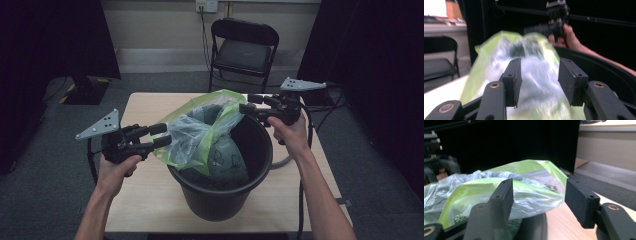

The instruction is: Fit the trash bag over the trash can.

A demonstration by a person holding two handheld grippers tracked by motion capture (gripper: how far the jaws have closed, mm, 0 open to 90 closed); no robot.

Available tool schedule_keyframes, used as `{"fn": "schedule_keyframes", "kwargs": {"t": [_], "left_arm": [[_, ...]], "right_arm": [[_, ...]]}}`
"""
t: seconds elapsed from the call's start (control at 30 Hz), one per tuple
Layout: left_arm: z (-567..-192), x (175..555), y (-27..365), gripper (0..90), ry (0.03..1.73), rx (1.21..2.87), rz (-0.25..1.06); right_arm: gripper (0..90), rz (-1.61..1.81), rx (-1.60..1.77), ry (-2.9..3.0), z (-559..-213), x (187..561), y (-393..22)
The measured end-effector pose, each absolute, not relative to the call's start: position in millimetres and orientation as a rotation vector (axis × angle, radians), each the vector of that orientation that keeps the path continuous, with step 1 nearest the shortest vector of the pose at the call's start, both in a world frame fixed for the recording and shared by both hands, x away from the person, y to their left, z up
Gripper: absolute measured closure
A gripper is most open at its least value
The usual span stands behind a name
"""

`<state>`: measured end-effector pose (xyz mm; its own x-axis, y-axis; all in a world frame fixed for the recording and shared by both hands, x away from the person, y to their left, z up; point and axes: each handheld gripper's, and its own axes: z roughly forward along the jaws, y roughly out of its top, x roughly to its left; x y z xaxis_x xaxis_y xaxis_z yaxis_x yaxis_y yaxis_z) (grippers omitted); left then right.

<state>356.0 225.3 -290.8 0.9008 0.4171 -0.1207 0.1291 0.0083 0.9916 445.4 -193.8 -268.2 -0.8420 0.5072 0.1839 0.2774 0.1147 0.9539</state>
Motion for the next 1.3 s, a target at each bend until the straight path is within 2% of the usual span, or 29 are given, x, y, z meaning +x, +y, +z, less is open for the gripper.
{"fn": "schedule_keyframes", "kwargs": {"t": [0.2,0.33,0.6,0.8,0.97,1.13,1.23,1.3], "left_arm": [[-301,387,212,52.4,0.524,1.578,0.208],[-314,389,211,50.9,0.533,1.556,0.153],[-315,370,221,44.8,0.503,1.555,0.126],[-317,363,225,44.1,0.485,1.543,0.113],[-317,359,226,43.5,0.483,1.540,0.103],[-317,355,228,43.0,0.475,1.544,0.092],[-313,355,229,41.4,0.467,1.566,0.106],[-308,358,230,40.7,0.459,1.549,0.112]], "right_arm": [[42.2,1.796,0.771,2.285,-271,456,-184],[50.3,1.748,0.766,2.369,-274,460,-177],[88.9,1.727,0.774,2.330,-268,462,-172],[90.0,1.782,0.859,2.208,-270,465,-195],[90.0,1.801,0.967,2.142,-295,467,-227],[90.0,1.752,1.034,2.162,-321,470,-232],[90.0,1.745,1.022,2.167,-324,471,-228],[82.4,1.749,1.018,2.152,-321,471,-226]]}}
